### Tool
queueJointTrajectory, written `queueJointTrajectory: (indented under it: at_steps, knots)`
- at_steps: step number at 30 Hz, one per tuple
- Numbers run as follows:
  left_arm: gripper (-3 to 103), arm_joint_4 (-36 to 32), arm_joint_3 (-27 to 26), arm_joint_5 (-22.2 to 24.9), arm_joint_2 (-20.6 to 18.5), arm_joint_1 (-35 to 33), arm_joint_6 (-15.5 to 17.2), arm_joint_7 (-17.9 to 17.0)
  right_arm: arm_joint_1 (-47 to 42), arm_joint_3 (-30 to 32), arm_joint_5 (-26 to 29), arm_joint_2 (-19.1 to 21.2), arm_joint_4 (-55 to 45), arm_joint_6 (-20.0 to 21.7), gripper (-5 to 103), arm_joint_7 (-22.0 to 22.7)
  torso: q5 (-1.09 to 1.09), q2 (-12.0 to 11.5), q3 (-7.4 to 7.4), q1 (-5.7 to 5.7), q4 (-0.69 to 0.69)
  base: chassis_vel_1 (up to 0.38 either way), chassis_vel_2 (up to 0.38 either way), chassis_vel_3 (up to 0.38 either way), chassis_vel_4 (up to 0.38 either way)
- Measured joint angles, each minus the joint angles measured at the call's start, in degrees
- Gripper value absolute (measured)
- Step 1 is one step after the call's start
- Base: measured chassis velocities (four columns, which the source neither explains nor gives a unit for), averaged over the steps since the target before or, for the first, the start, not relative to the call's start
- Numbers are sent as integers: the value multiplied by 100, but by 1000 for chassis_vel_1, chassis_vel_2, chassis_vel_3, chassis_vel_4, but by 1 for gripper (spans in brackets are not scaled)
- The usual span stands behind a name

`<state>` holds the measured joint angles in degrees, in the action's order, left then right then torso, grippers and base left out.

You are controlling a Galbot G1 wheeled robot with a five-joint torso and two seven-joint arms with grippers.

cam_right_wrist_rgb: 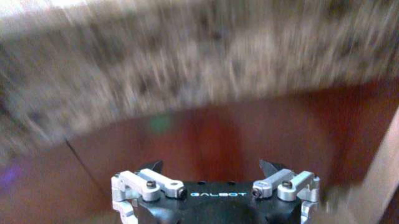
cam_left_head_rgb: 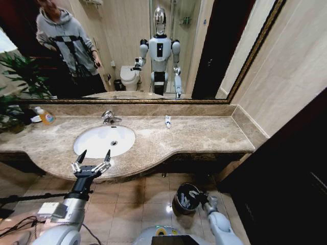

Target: Pick up the trash from the sink and place it in the trash bin.

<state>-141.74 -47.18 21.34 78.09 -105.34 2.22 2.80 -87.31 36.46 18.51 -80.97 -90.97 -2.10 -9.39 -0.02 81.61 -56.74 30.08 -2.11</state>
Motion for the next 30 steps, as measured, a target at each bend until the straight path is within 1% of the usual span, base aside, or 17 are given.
queueJointTrajectory:
  at_steps: [1,2,4,5,8,9,12,14,16,17,21,26,28,30]
  knots:
    - [100,0,0,0,0,0,0,0,0,0,0,0,0,0,100,0,0,0,0,0,0,0,0,0,0]
    - [100,0,0,0,0,0,0,0,-350,85,50,-14,-601,-21,100,3,1,0,0,0,1,0,0,0,0]
    - [100,0,0,0,0,0,0,0,-694,159,72,-32,-1292,-64,100,11,0,0,0,0,1,0,0,0,0]
    - [100,0,0,0,0,0,0,0,-694,159,72,-32,-1292,-64,100,11,0,0,0,0,1,0,0,0,0]
    - [100,0,0,0,0,0,0,0,-911,184,82,-55,-2053,-6,100,80,1,0,0,0,0,0,0,0,0]
    - [100,0,0,0,0,0,0,0,-911,184,82,-55,-2053,-6,100,80,1,0,0,0,0,0,0,0,0]
    - [100,0,0,0,0,0,0,0,-881,125,86,-109,-2612,196,100,130,1,0,-1,1,0,0,0,0,0]
    - [100,0,0,0,0,0,0,0,-854,108,81,-114,-2659,222,100,137,2,0,0,1,0,0,0,0,0]
    - [100,0,0,0,0,0,0,0,-677,1,38,-126,-2856,391,100,176,2,0,-1,1,0,0,0,0,0]
    - [100,0,0,0,0,0,0,0,-677,1,38,-126,-2856,391,100,176,2,0,-1,1,0,0,0,0,0]
    - [100,0,0,0,0,0,0,0,-307,-209,76,-122,-3226,769,100,364,2,0,-1,1,0,0,0,0,0]
    - [100,0,0,0,0,0,0,0,45,-288,60,-14,-3395,962,100,402,1,-1,-1,1,0,0,0,0,0]
    - [100,0,0,0,0,0,0,0,100,-297,45,15,-3390,970,100,400,1,-1,-1,1,0,0,0,0,0]
    - [100,0,0,0,0,0,0,0,278,-325,-14,128,-3259,972,100,388,2,-1,-1,1,0,0,0,0,0]
